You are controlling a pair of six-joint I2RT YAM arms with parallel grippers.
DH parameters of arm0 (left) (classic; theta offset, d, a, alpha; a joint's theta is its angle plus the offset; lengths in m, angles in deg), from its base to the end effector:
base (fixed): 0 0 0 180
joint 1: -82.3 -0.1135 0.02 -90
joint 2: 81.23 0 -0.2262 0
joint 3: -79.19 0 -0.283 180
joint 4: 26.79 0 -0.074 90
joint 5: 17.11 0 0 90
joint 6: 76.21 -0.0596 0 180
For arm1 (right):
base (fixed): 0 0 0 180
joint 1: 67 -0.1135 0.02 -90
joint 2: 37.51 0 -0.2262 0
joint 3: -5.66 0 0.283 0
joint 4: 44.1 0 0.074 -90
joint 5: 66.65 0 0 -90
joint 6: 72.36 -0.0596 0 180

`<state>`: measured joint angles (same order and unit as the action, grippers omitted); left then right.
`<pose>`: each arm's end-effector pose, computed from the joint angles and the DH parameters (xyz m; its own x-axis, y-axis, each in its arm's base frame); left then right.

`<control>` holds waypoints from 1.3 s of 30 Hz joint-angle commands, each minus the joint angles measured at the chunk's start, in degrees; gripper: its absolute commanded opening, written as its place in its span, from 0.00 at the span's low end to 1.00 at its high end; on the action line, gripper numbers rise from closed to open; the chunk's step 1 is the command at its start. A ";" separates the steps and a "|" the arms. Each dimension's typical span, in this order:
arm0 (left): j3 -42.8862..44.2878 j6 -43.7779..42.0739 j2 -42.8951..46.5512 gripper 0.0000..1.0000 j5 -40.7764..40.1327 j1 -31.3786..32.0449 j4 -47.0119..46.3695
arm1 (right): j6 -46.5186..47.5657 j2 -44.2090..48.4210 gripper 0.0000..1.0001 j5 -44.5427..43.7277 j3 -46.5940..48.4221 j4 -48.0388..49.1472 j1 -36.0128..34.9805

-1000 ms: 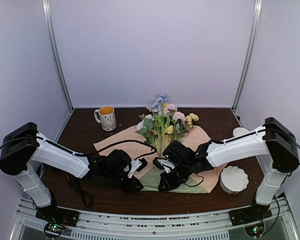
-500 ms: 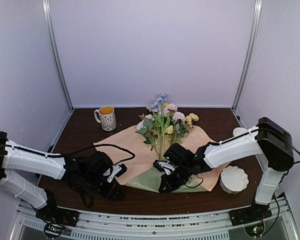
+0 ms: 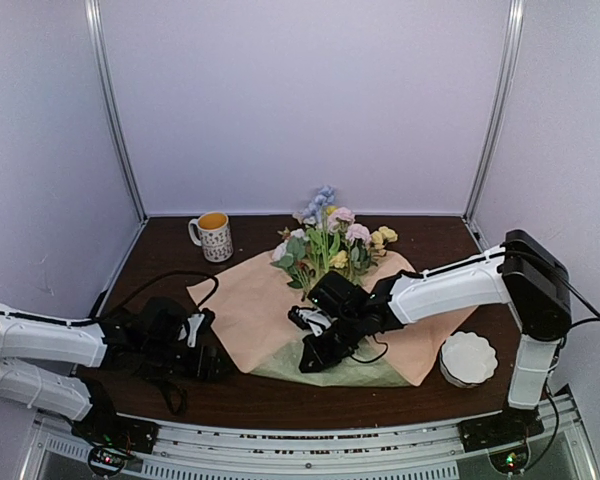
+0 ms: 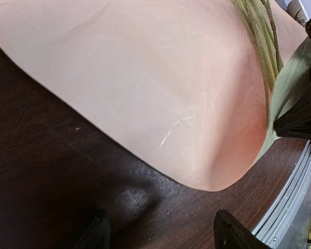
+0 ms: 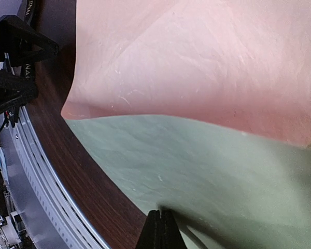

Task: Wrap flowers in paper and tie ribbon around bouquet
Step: Pick up the one-fourth-folded wrapping paper from the center of the board.

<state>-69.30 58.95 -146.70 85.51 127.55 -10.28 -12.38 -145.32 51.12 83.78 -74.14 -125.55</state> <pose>0.1632 -0.1831 0.0593 -0.9437 -0.0309 -0.3293 0.1727 0.8032 -0.5701 0.1844 0.3548 0.0792 -0.8291 -0.5072 -0.2351 -0.5342 0.5949 0.6006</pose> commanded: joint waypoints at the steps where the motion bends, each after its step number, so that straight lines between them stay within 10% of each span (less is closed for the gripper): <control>1: -1.50 2.21 -5.18 0.74 3.88 -2.22 -6.69 | -0.57 -4.56 0.00 -0.19 3.09 -0.84 -0.10; 14: -1.19 5.85 -17.37 0.75 9.71 -3.64 -17.77 | -2.33 -8.51 0.00 1.53 4.16 0.57 0.34; 27: -1.02 1.82 0.69 0.77 -0.54 -13.80 0.04 | -2.00 -8.95 0.00 1.52 4.41 0.72 0.32; 39: -2.66 13.25 -24.08 0.71 10.98 -15.74 -33.73 | -1.61 -8.76 0.00 0.97 4.53 0.56 0.35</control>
<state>-70.00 67.52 -162.03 92.68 111.97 -36.92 -14.07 -152.30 54.18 88.16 -72.39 -125.15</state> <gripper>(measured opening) 0.734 0.009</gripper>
